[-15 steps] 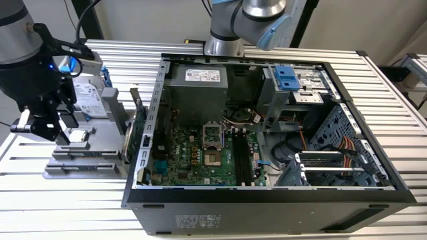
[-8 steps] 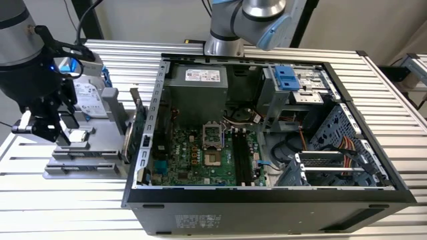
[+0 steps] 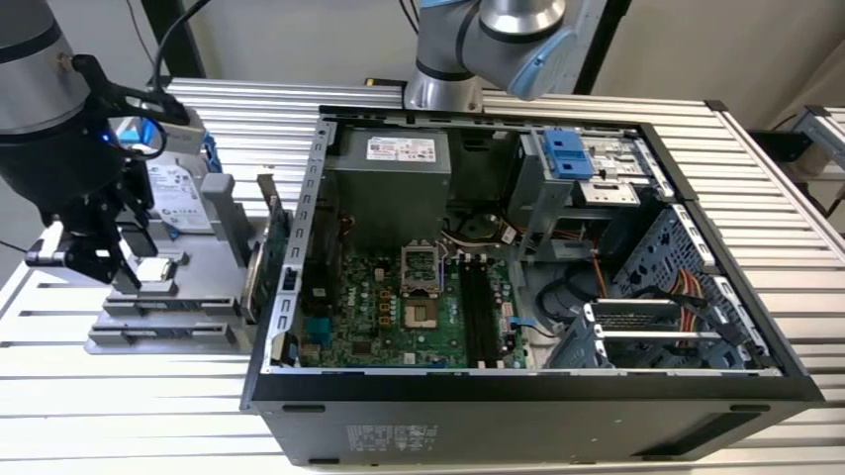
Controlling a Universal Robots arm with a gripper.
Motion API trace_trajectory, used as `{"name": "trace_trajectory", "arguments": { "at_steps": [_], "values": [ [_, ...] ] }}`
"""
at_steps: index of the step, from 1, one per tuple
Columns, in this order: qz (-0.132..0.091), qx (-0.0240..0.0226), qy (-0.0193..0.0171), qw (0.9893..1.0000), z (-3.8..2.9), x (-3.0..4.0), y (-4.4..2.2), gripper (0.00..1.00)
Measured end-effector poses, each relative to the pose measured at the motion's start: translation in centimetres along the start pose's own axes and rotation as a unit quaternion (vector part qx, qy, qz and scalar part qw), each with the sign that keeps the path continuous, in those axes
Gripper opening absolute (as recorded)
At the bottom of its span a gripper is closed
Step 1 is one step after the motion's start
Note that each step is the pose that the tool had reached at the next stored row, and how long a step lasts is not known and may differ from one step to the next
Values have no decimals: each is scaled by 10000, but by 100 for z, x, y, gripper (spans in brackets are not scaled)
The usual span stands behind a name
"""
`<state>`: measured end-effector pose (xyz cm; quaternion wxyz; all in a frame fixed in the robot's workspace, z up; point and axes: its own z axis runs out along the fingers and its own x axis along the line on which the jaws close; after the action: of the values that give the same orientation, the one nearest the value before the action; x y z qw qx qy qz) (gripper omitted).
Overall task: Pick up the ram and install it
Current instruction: 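Pick up the ram and move it above insertion slot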
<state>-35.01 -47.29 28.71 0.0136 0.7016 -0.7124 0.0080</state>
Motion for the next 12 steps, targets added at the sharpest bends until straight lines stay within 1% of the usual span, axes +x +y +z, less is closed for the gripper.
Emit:
{"name": "trace_trajectory", "arguments": {
  "at_steps": [6,12],
  "values": [
    [0,0,7,10000,28,-2,0,100],
    [0,0,9,10000,69,-4,0,100]
  ]
}}
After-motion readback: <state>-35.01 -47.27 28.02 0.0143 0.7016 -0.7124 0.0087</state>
